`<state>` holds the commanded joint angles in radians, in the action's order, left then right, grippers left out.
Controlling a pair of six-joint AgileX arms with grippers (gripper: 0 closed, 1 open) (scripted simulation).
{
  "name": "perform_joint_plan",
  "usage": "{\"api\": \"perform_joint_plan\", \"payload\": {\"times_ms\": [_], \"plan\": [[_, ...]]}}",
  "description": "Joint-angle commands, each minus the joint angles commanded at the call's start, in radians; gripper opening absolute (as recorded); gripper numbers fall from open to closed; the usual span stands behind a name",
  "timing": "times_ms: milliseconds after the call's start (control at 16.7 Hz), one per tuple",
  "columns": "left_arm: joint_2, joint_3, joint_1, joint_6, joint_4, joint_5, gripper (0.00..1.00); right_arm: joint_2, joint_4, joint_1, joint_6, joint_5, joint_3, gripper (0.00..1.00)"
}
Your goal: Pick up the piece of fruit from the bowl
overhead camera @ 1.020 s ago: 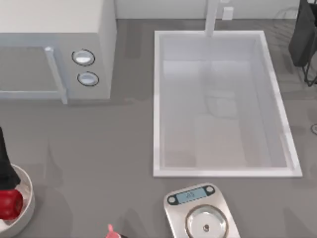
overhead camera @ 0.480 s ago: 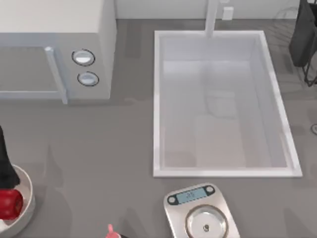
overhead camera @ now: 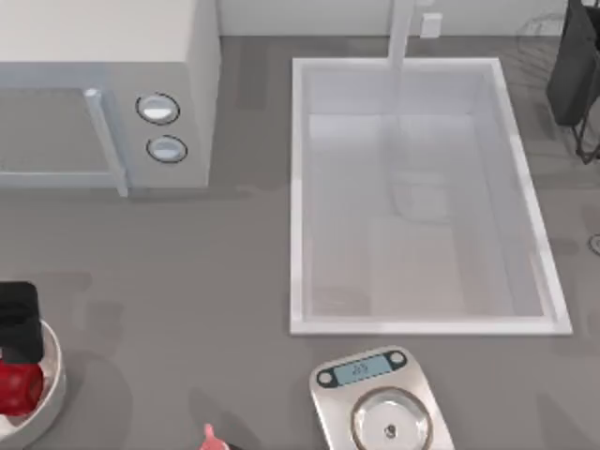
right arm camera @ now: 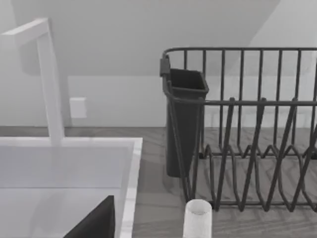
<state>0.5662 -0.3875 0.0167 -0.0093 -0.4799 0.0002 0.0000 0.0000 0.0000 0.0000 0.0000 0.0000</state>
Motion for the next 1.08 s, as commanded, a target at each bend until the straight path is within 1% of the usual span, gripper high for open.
{"api": "perform_joint_plan", "payload": {"times_ms": [300,540,720,1080], "plan": [[0.450,-0.269,0.012,-0.006,-0.339,0.000,1.00,0.000,0.000,0.000,0.000,0.000,0.000,1.00],[0.701,-0.426,0.018,-0.010,-0.539,0.000,1.00,0.000,0.000,0.000,0.000,0.000,0.000,1.00],[0.782,-0.483,0.021,-0.012,-0.608,0.000,1.00,0.000,0.000,0.000,0.000,0.000,0.000,1.00],[0.785,-0.482,0.017,-0.011,-0.607,0.000,1.00,0.000,0.000,0.000,0.000,0.000,0.000,1.00]]}}
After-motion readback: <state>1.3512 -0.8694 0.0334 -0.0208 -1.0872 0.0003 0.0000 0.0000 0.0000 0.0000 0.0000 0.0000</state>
